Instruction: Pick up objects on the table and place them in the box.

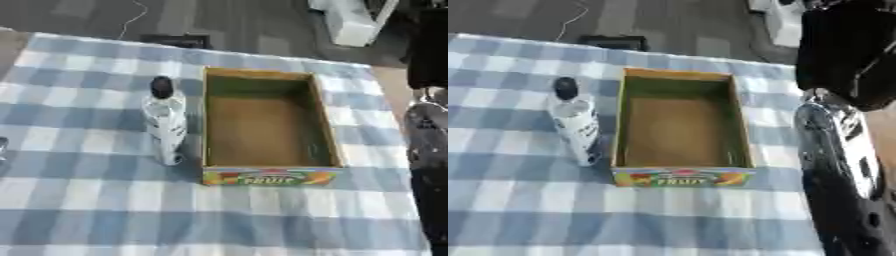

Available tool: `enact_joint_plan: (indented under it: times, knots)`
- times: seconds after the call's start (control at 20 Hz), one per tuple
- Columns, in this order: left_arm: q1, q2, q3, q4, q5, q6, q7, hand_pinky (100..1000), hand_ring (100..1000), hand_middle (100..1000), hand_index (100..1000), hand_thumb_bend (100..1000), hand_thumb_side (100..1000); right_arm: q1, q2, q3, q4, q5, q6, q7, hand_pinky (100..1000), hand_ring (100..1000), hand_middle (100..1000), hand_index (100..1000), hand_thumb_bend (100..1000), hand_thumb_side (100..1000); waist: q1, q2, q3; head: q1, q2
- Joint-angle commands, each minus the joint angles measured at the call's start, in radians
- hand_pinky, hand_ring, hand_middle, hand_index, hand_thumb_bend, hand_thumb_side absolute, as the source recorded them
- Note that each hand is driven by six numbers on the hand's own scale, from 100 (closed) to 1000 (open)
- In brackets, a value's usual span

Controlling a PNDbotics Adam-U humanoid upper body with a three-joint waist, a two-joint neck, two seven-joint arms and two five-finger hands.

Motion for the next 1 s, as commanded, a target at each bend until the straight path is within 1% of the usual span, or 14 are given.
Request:
enact_joint_plan:
  times: [0.05, 0.35, 0.45, 0.5, 0.55, 0.6, 0.65, 0.7, 0.75, 0.8, 0.85, 0.95, 1.0]
  knots:
    - [-0.01, 0.029, 0.006, -0.017, -0.01, 0.005, -0.005, 648, 649, 801, 911, 210, 990, -0.014, -0.008, -0.004, -0.013, -0.003, 0.0, 0.004, 401, 430, 517, 657, 100, 792, 0.007, -0.013, 0.001, -0.004, -0.014]
    - [-0.01, 0.03, 0.006, -0.017, -0.01, 0.008, -0.006, 648, 648, 801, 911, 207, 993, -0.013, -0.008, -0.004, -0.013, -0.003, 0.0, 0.005, 401, 430, 517, 657, 100, 792, 0.007, -0.013, 0.001, -0.002, -0.012]
    - [-0.009, 0.03, 0.006, -0.017, -0.011, 0.012, -0.009, 649, 647, 805, 917, 209, 995, -0.013, -0.008, -0.004, -0.013, -0.003, 0.001, 0.005, 401, 430, 517, 657, 100, 792, 0.007, -0.014, 0.001, 0.01, 0.001]
    - [-0.008, 0.031, 0.005, -0.017, -0.011, 0.02, -0.016, 651, 647, 809, 926, 219, 987, -0.013, -0.007, -0.005, -0.013, -0.003, 0.001, 0.005, 401, 430, 517, 657, 100, 792, 0.006, -0.014, 0.001, 0.019, 0.013]
    - [-0.006, 0.033, 0.004, -0.017, -0.012, 0.031, -0.027, 651, 646, 810, 937, 249, 957, -0.012, -0.007, -0.005, -0.013, -0.003, 0.002, 0.004, 401, 431, 517, 657, 100, 792, 0.006, -0.014, 0.0, 0.025, 0.023]
    - [-0.004, 0.034, 0.004, -0.017, -0.01, 0.049, -0.047, 651, 647, 809, 930, 229, 978, -0.012, -0.007, -0.006, -0.013, -0.003, 0.003, 0.003, 401, 430, 517, 657, 100, 792, 0.006, -0.015, 0.0, 0.03, 0.032]
    - [-0.002, 0.036, 0.004, -0.017, -0.008, 0.066, -0.067, 639, 630, 821, 958, 252, 945, -0.011, -0.007, -0.006, -0.013, -0.002, 0.004, 0.003, 401, 431, 517, 658, 100, 792, 0.007, -0.015, 0.0, 0.032, 0.038]
    - [0.006, 0.043, 0.002, -0.017, -0.006, 0.093, -0.101, 639, 630, 821, 958, 252, 945, -0.01, -0.008, -0.007, -0.013, -0.002, 0.005, 0.002, 401, 431, 517, 658, 100, 792, 0.008, -0.016, 0.0, 0.035, 0.042]
    - [0.01, 0.05, 0.002, -0.017, -0.006, 0.114, -0.133, 641, 637, 834, 967, 251, 926, -0.009, -0.009, -0.007, -0.013, -0.002, 0.006, 0.001, 401, 431, 518, 658, 100, 792, 0.009, -0.017, 0.0, 0.037, 0.045]
    - [0.013, 0.058, 0.002, -0.017, -0.008, 0.132, -0.164, 640, 635, 831, 966, 277, 1000, -0.008, -0.01, -0.007, -0.013, -0.001, 0.007, 0.001, 401, 431, 518, 658, 100, 801, 0.01, -0.018, 0.0, 0.039, 0.048]
    - [0.016, 0.064, 0.003, -0.017, -0.01, 0.143, -0.186, 646, 643, 843, 974, 277, 903, -0.008, -0.011, -0.007, -0.013, -0.001, 0.007, 0.001, 401, 431, 518, 658, 100, 793, 0.011, -0.018, 0.0, 0.04, 0.049]
    - [0.02, 0.079, 0.0, -0.017, -0.016, 0.164, -0.232, 652, 649, 853, 984, 276, 876, -0.008, -0.011, -0.007, -0.013, -0.001, 0.008, 0.001, 401, 431, 518, 658, 100, 793, 0.012, -0.018, -0.001, 0.04, 0.051]
    - [0.022, 0.086, -0.001, -0.017, -0.019, 0.172, -0.254, 655, 652, 858, 990, 284, 842, -0.008, -0.011, -0.007, -0.013, -0.001, 0.008, 0.001, 401, 431, 518, 658, 100, 792, 0.013, -0.018, -0.002, 0.041, 0.051]
